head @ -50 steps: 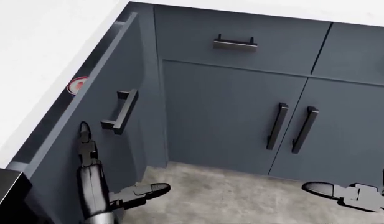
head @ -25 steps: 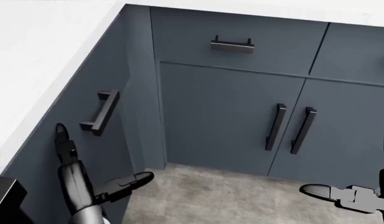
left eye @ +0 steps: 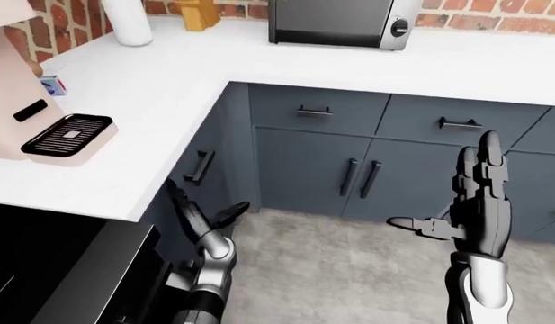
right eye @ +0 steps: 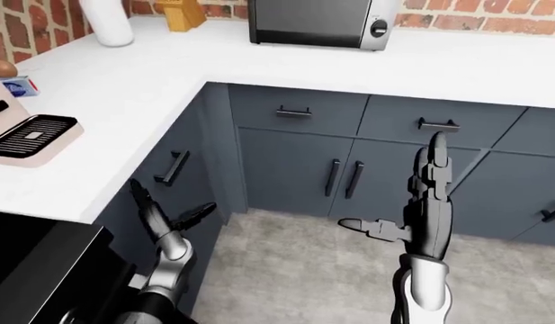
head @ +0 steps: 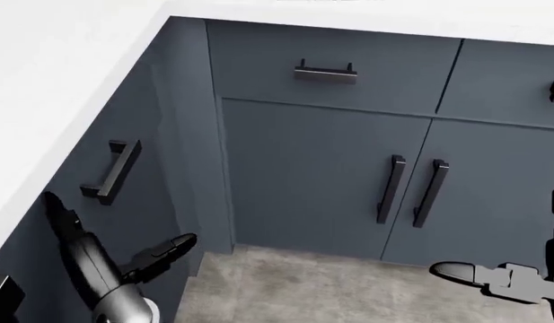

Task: Close the right drawer.

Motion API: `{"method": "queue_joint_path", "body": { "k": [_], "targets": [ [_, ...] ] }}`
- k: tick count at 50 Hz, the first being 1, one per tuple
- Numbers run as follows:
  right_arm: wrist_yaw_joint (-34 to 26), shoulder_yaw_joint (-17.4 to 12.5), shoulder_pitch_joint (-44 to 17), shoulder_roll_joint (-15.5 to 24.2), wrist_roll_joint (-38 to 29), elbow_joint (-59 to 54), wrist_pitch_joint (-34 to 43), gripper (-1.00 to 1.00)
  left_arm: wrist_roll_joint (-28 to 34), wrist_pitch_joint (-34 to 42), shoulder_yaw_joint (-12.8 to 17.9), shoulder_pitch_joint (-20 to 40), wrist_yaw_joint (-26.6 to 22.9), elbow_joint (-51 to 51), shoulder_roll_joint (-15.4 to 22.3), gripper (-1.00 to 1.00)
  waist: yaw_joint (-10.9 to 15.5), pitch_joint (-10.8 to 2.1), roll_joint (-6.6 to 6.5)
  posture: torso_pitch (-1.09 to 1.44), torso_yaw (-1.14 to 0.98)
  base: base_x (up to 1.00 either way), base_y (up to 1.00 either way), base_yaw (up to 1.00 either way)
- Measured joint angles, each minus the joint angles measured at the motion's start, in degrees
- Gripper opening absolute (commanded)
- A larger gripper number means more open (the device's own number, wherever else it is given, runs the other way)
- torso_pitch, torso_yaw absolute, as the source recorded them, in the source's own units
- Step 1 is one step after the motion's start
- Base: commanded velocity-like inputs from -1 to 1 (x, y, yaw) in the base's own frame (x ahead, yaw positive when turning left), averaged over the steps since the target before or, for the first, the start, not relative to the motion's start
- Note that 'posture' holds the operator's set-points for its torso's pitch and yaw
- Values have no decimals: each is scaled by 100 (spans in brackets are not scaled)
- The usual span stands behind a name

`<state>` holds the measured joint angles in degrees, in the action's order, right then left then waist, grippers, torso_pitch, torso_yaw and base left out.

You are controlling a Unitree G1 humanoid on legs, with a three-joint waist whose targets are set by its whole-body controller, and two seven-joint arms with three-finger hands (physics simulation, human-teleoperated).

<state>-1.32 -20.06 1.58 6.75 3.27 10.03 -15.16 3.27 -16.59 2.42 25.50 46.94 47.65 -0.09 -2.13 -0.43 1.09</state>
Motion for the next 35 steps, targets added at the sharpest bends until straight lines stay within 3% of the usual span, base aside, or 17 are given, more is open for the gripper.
{"method": "queue_joint_path", "body": {
  "k": [11, 35],
  "targets": [
    [-10, -16, -8, 22, 20, -181, -149, 100, -113, 128, 68, 150, 541, 304, 85, 100, -22, 10, -2, 0, 0, 0, 0, 0],
    [-20, -19, 2, 22, 15, -183, -163, 100, -224, 163, 101, 291, 752, 521, 161, 100, -66, 45, 6, 0, 0, 0, 0, 0]
  ]
}}
